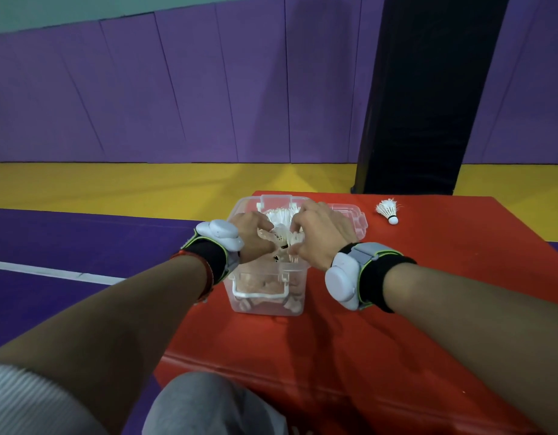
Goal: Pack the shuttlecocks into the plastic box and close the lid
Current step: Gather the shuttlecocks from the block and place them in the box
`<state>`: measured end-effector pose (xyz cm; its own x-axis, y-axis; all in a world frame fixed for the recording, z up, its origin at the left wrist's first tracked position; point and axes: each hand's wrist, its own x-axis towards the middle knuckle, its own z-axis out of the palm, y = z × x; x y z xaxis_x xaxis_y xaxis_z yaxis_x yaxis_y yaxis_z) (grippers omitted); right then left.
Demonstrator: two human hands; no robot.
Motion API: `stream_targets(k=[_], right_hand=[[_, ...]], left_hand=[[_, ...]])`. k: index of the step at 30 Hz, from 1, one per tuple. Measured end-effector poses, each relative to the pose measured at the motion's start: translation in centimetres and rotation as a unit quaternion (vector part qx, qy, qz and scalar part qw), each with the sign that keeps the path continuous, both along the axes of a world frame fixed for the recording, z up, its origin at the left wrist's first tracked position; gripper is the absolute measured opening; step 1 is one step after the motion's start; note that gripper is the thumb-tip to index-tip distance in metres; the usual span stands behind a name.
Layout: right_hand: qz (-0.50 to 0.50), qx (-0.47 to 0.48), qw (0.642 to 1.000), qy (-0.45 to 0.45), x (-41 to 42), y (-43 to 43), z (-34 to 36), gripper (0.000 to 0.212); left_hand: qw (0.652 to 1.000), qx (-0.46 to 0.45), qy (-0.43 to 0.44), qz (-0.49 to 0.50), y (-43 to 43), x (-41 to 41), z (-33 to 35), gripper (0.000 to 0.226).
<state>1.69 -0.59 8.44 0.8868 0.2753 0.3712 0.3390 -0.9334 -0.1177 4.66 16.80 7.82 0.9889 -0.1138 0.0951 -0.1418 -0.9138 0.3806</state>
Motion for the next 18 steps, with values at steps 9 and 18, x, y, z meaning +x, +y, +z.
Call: stream_targets(k=[9, 18], right_hand=[[-0.001, 0.022, 0.999, 0.042, -0.5, -0.6, -0.1, 0.014], [0.002, -0.042, 0.984, 0.175, 1.0, 0.3, 1.0, 0.021]], left_hand=[[0.994, 0.108, 0.010, -0.016, -0.5, 0.7, 0.1, 0.038], [0.991, 0.130, 0.029, -0.014, -0.7, 1.5, -0.3, 0.038]])
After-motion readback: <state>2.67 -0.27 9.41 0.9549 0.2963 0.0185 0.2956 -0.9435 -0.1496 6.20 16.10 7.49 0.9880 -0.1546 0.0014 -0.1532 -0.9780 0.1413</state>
